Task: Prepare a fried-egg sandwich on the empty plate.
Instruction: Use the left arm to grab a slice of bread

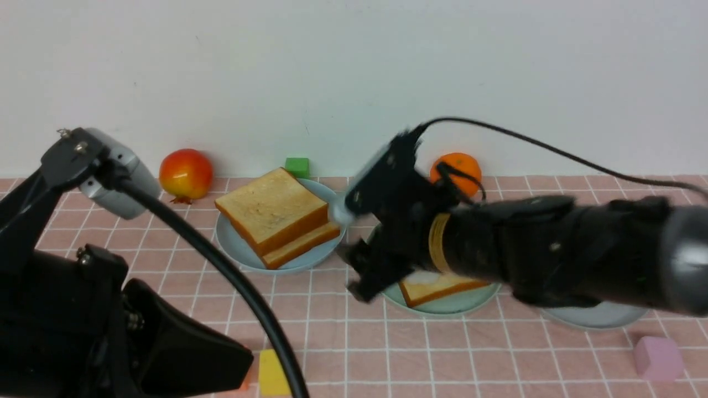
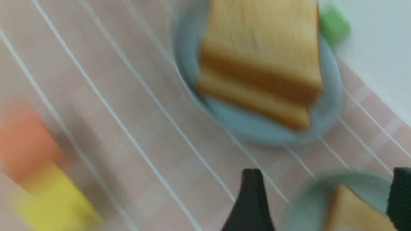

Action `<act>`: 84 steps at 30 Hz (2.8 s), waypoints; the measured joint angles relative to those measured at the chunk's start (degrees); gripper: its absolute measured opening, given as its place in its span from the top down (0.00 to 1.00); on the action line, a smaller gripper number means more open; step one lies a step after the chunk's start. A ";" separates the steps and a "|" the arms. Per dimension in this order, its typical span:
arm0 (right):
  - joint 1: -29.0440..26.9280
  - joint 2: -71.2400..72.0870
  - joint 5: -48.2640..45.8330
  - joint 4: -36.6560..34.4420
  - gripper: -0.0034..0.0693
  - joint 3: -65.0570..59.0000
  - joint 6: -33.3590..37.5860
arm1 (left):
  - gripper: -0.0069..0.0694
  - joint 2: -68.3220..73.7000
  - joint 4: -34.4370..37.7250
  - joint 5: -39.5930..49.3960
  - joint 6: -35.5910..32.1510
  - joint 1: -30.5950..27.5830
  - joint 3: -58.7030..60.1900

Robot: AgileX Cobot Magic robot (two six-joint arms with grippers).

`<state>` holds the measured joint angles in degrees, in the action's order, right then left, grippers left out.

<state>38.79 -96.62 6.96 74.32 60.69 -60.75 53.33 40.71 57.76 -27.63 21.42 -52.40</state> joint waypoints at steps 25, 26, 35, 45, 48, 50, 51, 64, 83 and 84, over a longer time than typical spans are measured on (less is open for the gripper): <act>-18.79 5.89 -46.50 -0.89 0.93 1.20 4.61 | 0.80 0.00 2.80 2.90 0.00 0.00 0.00; -20.65 5.89 -49.06 -12.10 0.93 1.57 11.02 | 0.80 0.00 2.79 2.86 0.00 0.00 0.00; -32.80 10.38 -48.38 -89.30 0.93 -2.34 69.94 | 0.79 0.00 1.08 -1.57 6.22 -0.52 0.00; -19.70 28.27 -42.60 -115.99 0.93 -9.03 93.36 | 0.76 11.58 -11.14 -15.01 37.99 -13.69 -2.18; -14.32 29.30 -42.78 -116.50 0.92 -9.91 93.77 | 0.69 20.69 -10.48 -13.99 39.56 -17.47 -6.77; -10.29 29.37 -42.78 -116.20 0.92 -10.15 93.89 | 0.60 28.50 -9.58 -13.61 39.73 -19.50 -11.90; -9.22 29.37 -42.78 -116.14 0.92 -10.22 93.89 | 0.56 31.63 -9.36 -13.61 39.65 -20.15 -14.22; -7.68 29.37 -44.27 -115.74 0.90 -10.22 93.89 | 0.42 58.72 -8.52 -15.35 26.85 -21.79 -35.38; -7.68 29.37 -44.28 -116.12 0.87 -10.23 93.90 | 0.42 70.27 -3.36 -24.30 25.46 -21.79 -42.19; -7.68 29.37 -44.20 -116.12 0.87 -10.23 93.90 | 0.42 70.27 -3.10 -24.54 25.42 -21.79 -42.19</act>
<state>31.11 -67.25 -37.25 -41.80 50.46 33.15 123.60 37.61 33.23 -2.22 -0.37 -94.58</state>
